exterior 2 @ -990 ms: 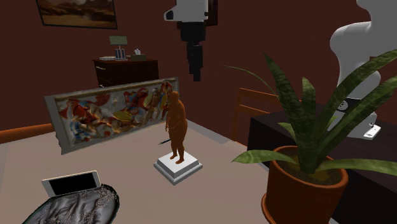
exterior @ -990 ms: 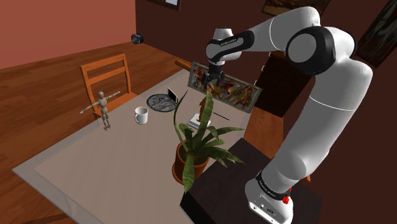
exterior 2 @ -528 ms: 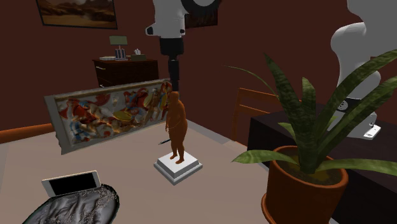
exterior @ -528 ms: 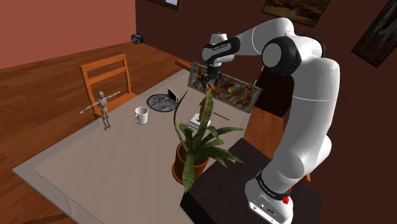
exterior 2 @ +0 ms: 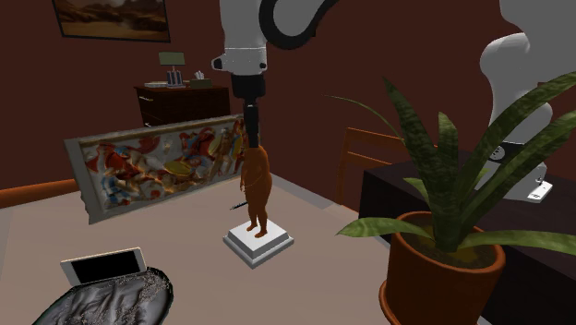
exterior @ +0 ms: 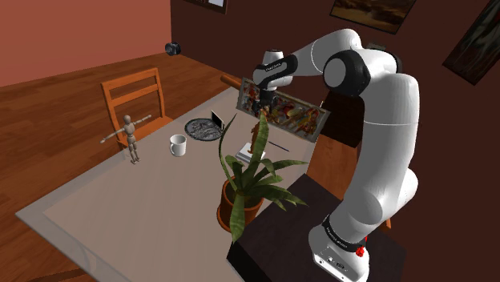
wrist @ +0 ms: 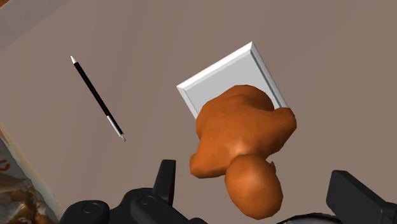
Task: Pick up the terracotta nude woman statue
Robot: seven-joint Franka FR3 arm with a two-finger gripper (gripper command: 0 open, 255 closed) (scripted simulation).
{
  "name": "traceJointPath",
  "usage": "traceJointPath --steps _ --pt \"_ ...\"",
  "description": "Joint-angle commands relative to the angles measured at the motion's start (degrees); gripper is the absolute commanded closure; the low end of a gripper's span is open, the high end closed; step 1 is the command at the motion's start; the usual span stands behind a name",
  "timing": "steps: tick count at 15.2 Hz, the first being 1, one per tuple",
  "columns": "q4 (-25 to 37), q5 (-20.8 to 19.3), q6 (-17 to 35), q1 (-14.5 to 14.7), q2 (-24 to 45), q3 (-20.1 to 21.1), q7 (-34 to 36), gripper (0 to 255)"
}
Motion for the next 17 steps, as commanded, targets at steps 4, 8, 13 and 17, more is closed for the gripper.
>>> traceJointPath --steps 4,8,13,17 --pt "-0.1 0.0 0.3 0.0 0.2 0.0 0.0 255" --pt "-0.1 0.0 0.3 0.0 0.1 0.0 0.0 255" --pt "0.2 -0.1 -0.9 0.1 -0.7 -0.1 0.0 255" --pt "1.1 -0.2 -3.3 0.2 -2.2 -0.2 -0.2 255"
